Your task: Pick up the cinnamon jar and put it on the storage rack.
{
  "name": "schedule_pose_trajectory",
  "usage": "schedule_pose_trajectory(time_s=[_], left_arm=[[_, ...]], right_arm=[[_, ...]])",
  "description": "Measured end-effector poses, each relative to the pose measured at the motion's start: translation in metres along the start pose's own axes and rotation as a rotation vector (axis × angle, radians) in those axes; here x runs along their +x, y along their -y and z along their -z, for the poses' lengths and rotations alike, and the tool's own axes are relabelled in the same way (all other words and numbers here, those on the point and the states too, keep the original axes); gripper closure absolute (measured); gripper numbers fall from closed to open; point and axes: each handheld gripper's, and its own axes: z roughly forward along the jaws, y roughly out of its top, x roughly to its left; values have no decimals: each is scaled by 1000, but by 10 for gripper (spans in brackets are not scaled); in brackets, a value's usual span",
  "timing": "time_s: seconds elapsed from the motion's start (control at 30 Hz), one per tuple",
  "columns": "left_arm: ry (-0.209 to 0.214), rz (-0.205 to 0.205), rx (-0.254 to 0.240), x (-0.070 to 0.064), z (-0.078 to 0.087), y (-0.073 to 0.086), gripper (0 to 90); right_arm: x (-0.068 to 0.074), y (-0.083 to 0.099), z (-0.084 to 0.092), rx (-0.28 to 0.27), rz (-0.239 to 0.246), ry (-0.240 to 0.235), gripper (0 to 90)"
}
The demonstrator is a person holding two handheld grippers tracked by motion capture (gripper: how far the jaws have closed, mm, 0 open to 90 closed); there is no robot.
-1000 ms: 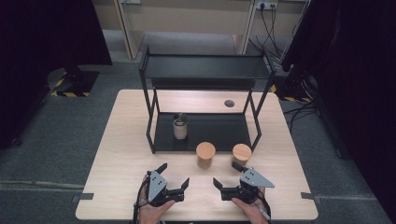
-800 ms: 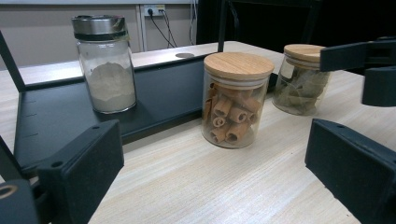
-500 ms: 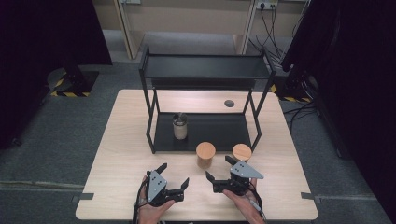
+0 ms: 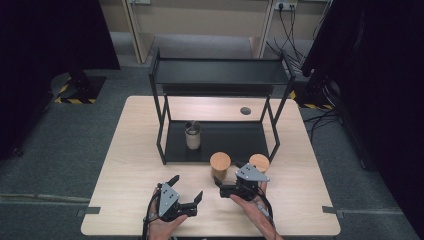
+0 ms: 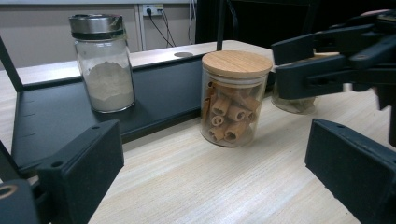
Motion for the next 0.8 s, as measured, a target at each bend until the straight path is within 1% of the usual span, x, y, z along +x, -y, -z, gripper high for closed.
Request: schedule_pose_trajectory(time_s=[0.47,0.53,0.63,0.8], left_arm=[[1,0,-1,0,0,0,35],[1,0,-2,0,0,0,35],[0,1,-2,0,0,0,35],[0,4,-6,0,0,1,35]], right_arm=[[3,-15,-21,52,-10,47,69],[3,-16,-24,59,-14,47,77],[3,-16,-28,70,-7,50,90],[4,-16,-34,88,7,50,144]])
